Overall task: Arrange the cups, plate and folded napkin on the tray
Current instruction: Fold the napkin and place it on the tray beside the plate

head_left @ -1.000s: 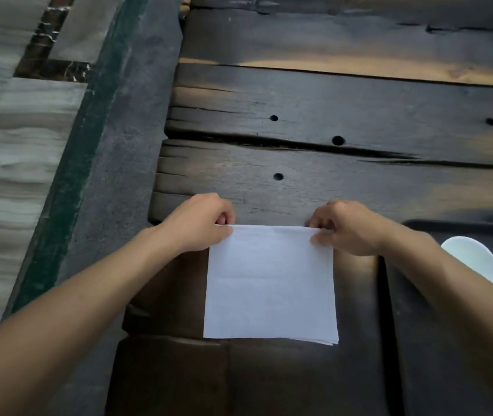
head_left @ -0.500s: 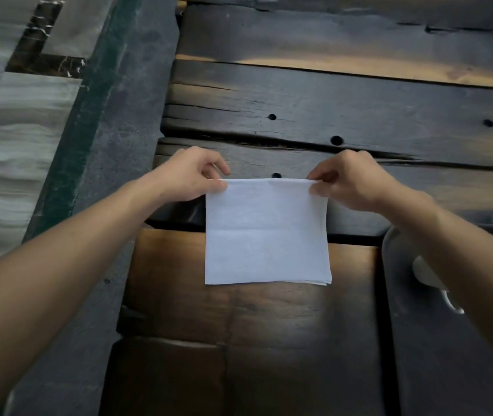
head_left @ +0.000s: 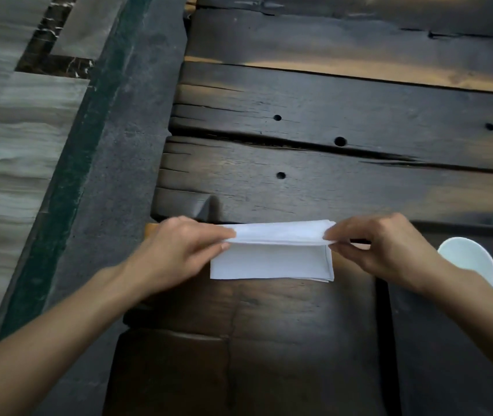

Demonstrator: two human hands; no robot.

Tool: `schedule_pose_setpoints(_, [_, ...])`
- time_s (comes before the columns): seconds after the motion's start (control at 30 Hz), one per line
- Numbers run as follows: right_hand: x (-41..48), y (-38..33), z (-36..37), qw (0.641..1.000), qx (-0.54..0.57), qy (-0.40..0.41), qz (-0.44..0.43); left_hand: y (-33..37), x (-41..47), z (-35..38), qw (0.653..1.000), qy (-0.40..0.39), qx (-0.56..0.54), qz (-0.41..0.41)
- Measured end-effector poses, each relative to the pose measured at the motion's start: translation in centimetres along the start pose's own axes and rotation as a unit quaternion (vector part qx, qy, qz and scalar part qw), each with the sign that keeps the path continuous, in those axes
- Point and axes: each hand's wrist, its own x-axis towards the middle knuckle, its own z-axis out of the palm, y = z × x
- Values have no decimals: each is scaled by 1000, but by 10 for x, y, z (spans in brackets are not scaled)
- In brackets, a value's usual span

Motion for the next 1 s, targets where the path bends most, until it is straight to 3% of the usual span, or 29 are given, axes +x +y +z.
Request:
schedule_pose_setpoints(0.1, [-16, 4, 18, 999, -11, -2, -45, -1, -22, 18, 998, 10, 34, 59])
schedule_pose_setpoints(0.23, [-31, 8, 40, 999, -16, 15, -47, -8, -43, 39, 994, 3, 72, 80])
schedule_pose_setpoints(0.57, [-43, 4, 53, 996, -28, 55, -64, -14, -60, 58, 989, 72, 88, 90])
schedule_pose_setpoints(1.0, [-62, 20, 81, 994, -46, 79, -64, -15, -67, 69, 988, 93, 100, 69])
